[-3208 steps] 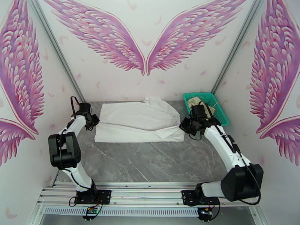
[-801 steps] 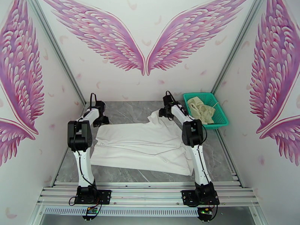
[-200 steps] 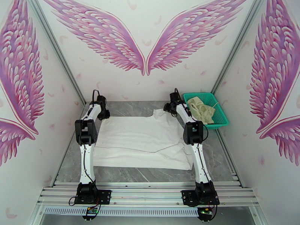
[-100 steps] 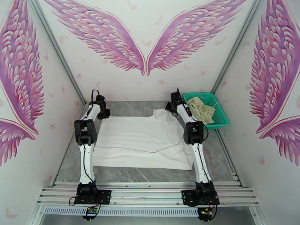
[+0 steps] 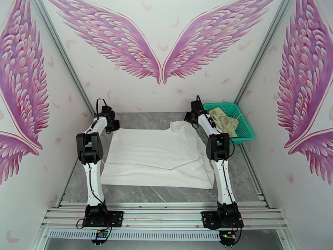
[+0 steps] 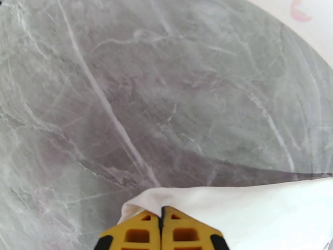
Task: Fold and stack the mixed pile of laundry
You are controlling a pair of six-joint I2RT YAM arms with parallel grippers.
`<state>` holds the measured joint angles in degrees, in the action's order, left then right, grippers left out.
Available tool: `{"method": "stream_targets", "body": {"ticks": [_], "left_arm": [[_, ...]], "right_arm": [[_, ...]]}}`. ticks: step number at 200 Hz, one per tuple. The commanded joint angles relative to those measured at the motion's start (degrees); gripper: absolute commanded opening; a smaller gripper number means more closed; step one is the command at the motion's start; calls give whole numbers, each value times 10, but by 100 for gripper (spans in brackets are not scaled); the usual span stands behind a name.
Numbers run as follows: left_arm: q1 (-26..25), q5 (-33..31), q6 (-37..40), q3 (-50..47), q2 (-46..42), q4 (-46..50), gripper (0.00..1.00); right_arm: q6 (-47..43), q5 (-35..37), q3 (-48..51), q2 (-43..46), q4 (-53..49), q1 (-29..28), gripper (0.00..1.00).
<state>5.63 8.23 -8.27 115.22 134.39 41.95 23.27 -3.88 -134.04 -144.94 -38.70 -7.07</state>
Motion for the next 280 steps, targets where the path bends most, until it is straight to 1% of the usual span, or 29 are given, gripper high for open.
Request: {"method": "stream_targets", "body": {"ticks": [1,33,67,130,190,209,215,231,251,260,265,268,275,280], "left_arm": [[3,18,21,-20,-53,-30,0],[3,16,31,-58,-79,-43,0],[9,7,30,-132,-131,-79,0],[26,25,18,-249,-212,-134,0],[35,19,-3,-372,-295,-184,0],[36,17,-14,-409,-321,-199,0],[36,16,-20,-435,-327,-201,0],[34,11,-33,-471,-344,-208,0],[34,-11,-48,-511,-355,-213,0],[34,-35,-57,-521,-354,-203,8],[35,-52,-63,-525,-353,-197,15],[36,-60,-66,-526,-353,-193,22],[38,-77,-76,-531,-353,-187,41],[40,-80,-83,-536,-355,-185,48]], "right_arm": [[-17,-8,43,63,35,2,0],[-19,-11,108,110,52,2,0],[-25,-11,204,175,84,2,0],[-53,-2,377,304,131,3,0],[-61,3,575,457,184,4,0],[-46,-18,659,513,217,3,0],[-43,-24,684,529,227,1,0],[-36,-19,749,566,245,-7,0],[-16,-18,829,599,273,-17,0],[-10,-11,855,608,273,-21,0],[-6,-10,869,612,272,-24,0],[-4,-10,877,615,273,-25,2],[3,-9,893,621,274,-27,16],[7,-11,904,625,274,-28,24]]}}
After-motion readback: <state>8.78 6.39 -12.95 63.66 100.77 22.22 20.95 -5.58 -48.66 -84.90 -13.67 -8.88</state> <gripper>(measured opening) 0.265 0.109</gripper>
